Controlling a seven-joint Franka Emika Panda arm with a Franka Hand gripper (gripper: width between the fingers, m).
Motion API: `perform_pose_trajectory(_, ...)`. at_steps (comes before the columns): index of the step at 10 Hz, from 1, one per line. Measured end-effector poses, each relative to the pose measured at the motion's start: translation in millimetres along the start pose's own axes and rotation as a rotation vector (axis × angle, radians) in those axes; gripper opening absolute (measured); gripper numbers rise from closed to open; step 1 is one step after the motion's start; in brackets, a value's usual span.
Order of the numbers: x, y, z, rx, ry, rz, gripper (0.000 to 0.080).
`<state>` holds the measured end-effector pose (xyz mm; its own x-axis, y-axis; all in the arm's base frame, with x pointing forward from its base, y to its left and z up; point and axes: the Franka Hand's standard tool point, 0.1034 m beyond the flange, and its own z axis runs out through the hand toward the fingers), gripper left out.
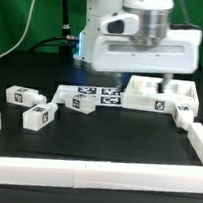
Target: Assemble one leg
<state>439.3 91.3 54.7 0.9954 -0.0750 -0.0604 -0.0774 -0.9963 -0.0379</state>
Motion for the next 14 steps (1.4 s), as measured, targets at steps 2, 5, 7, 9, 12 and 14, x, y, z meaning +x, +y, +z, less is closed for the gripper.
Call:
perform_pose_trajectory(2,12.1,-43.6,2.1,0.029,0.007,0.079,0.0648)
perform_pose_trajectory(5,14.1,-53.9,22.1,0.037,0.034,0.089,0.0648)
perform_pose_trajectory(7,15.5,-55.8,20.0,0.038,0.033,0.085,0.0648)
perform_pose_trajectory(9,14.5,-60.6,31.9,0.042,0.051,0.081,0.0648)
perform_pose_trajectory(12,19.5,-70.1,44.3,0.049,0.063,0.074,0.0648)
perform_pose_trajectory(14,19.2,-70.0,44.4,0.048,0.062,0.072,0.0536)
